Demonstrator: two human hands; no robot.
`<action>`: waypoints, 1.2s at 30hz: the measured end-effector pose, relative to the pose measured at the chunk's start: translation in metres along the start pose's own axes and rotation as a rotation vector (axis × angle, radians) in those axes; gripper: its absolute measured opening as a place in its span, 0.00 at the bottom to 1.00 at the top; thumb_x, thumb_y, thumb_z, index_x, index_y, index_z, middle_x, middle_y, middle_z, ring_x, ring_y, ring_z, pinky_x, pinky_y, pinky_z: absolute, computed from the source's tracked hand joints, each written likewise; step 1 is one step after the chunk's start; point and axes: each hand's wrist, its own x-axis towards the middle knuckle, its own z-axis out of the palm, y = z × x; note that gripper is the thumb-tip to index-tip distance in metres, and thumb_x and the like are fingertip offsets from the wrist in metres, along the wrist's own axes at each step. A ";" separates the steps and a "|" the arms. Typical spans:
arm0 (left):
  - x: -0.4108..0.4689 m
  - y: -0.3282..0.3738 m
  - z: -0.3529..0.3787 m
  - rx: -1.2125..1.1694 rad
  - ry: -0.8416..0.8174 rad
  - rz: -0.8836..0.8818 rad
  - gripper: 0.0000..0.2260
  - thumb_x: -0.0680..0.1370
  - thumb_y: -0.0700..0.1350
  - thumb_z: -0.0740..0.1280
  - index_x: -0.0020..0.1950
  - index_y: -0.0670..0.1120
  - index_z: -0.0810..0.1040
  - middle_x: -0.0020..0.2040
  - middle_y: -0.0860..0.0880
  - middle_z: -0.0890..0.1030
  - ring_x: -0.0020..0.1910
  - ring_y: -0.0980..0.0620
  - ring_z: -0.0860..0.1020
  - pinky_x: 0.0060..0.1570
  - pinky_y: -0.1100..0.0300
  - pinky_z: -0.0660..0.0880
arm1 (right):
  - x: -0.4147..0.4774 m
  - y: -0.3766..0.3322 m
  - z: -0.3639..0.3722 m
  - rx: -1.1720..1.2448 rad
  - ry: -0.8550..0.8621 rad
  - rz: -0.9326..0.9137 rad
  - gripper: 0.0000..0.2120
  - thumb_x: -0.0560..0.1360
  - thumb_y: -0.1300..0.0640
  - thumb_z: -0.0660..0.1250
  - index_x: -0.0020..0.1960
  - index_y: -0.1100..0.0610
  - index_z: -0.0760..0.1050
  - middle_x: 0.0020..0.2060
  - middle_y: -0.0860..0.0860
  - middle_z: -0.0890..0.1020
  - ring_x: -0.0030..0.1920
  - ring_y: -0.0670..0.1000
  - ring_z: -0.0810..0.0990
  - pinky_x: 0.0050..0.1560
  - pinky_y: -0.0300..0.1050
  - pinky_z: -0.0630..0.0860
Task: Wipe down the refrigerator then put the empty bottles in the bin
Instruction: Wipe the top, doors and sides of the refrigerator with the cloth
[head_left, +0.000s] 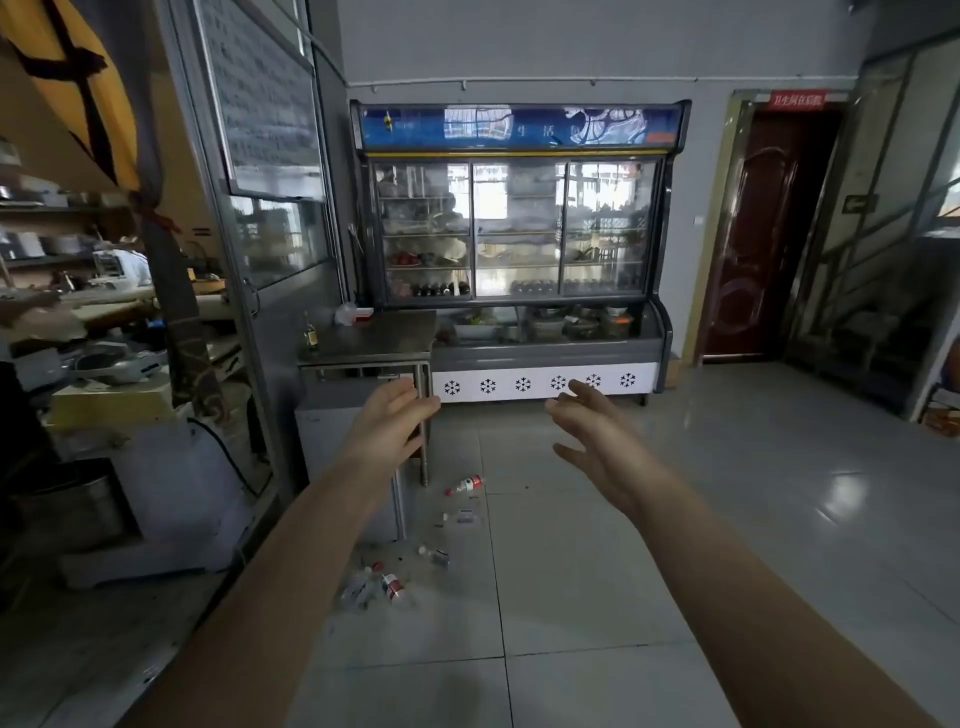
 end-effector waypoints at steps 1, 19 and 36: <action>0.007 0.000 0.008 -0.009 0.011 0.010 0.24 0.76 0.41 0.66 0.71 0.46 0.65 0.69 0.49 0.69 0.59 0.55 0.70 0.59 0.60 0.68 | 0.007 -0.001 -0.005 0.002 0.005 -0.007 0.29 0.73 0.58 0.69 0.71 0.52 0.63 0.67 0.51 0.69 0.66 0.51 0.69 0.66 0.55 0.67; 0.166 -0.025 0.153 -0.045 0.062 -0.010 0.19 0.77 0.43 0.65 0.67 0.45 0.68 0.59 0.50 0.75 0.51 0.59 0.74 0.56 0.59 0.70 | 0.204 -0.016 -0.123 -0.003 -0.081 0.037 0.26 0.74 0.57 0.68 0.70 0.52 0.64 0.62 0.49 0.73 0.62 0.48 0.72 0.65 0.52 0.68; 0.402 -0.071 0.168 -0.116 0.081 -0.061 0.12 0.76 0.42 0.66 0.58 0.50 0.70 0.52 0.50 0.77 0.55 0.54 0.74 0.59 0.57 0.71 | 0.434 0.022 -0.118 0.001 -0.061 0.053 0.25 0.74 0.58 0.68 0.69 0.51 0.65 0.62 0.49 0.73 0.63 0.49 0.72 0.66 0.54 0.68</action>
